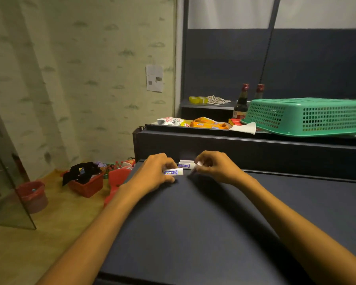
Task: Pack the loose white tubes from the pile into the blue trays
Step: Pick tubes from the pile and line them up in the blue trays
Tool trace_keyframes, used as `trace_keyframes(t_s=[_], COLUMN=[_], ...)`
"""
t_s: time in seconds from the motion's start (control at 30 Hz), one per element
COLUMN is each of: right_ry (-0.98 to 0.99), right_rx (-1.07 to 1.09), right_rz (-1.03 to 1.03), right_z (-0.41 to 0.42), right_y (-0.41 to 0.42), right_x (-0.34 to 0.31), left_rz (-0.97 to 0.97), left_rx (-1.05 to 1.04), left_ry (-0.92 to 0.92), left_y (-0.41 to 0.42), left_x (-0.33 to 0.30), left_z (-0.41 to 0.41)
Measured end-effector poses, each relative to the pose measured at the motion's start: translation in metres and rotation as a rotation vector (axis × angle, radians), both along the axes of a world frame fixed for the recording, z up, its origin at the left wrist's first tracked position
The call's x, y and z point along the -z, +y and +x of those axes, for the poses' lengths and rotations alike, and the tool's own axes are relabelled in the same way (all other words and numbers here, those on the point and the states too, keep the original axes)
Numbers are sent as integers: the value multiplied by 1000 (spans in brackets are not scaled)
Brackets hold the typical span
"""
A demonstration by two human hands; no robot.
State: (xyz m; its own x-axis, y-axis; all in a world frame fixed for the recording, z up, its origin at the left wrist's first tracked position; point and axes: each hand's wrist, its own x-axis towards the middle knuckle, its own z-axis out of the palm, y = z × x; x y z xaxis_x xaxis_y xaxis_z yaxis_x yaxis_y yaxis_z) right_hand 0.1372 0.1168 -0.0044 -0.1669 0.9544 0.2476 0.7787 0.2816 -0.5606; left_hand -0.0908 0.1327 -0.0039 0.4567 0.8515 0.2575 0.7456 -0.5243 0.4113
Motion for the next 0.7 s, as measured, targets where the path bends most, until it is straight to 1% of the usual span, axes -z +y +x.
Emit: trace_keyframes(t_s=[0.23,0.43,0.5,0.57,0.63,0.7], right_ry=[430,609,636,592,547,544], right_rx=[49,165,183,194,191,174], right_rz=[-23,-22,-16,-12,-7,5], right_z=[24,23,23,23,22,21], right_y=[-56,-97,-110,-123,-135,-145], right_x=[0,9,10,10,9,7], left_rz=[28,39,45,20,-6,-19], left_rx=[70,160,164,196,245,268], left_ry=[-120,-184,-160,-138,-156,-187], left_y=[-27,-50,-59,-67,-74,-80], left_x=[6,7,6,4,2,2], left_z=[-3,2,4,6,7,8])
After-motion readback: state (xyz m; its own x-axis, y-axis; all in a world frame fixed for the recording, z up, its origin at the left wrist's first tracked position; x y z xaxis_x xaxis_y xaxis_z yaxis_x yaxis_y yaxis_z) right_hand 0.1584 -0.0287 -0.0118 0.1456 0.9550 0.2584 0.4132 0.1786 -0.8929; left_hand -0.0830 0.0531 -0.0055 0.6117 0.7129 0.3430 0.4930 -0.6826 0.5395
